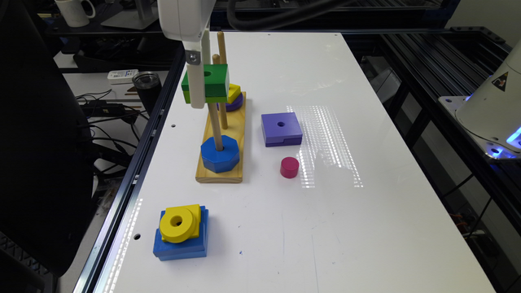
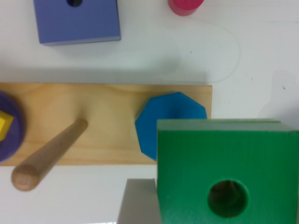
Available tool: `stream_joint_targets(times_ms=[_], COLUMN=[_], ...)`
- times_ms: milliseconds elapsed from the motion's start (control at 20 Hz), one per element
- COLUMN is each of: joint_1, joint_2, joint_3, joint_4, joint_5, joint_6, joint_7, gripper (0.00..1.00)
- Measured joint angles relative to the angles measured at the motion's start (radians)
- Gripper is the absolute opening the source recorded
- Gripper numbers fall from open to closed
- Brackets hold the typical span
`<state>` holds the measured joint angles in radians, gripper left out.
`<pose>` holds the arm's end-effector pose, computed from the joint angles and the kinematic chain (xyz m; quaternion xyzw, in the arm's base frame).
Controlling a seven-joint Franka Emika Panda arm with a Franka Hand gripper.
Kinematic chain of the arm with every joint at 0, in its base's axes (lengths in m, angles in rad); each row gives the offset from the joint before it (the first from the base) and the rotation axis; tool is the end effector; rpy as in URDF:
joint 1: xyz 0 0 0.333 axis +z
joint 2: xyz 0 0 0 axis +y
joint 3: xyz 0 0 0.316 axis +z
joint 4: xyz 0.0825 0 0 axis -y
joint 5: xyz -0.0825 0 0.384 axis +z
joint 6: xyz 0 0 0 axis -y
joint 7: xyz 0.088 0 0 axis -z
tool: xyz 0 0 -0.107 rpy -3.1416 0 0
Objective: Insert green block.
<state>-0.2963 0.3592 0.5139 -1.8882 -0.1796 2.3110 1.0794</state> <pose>0.6239 0.1134 0.3493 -0.9222 0.3819 -0.0364 0.0481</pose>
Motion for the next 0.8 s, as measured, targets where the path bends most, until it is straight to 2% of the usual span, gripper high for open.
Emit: stream_joint_targets(times_ms=[350,550,800], joint_1=[0.0,0.0,0.0], joint_2=[0.001,0.015,0.016], joint_3=[0.0,0.0,0.0], joint_4=[0.0,0.0,0.001], joint_5=[-0.0004,-0.0066,-0.0068], joint_6=[0.0,0.005,0.005], joint_7=[0.0,0.002,0.002], gripper=[0.0,0.0,0.0])
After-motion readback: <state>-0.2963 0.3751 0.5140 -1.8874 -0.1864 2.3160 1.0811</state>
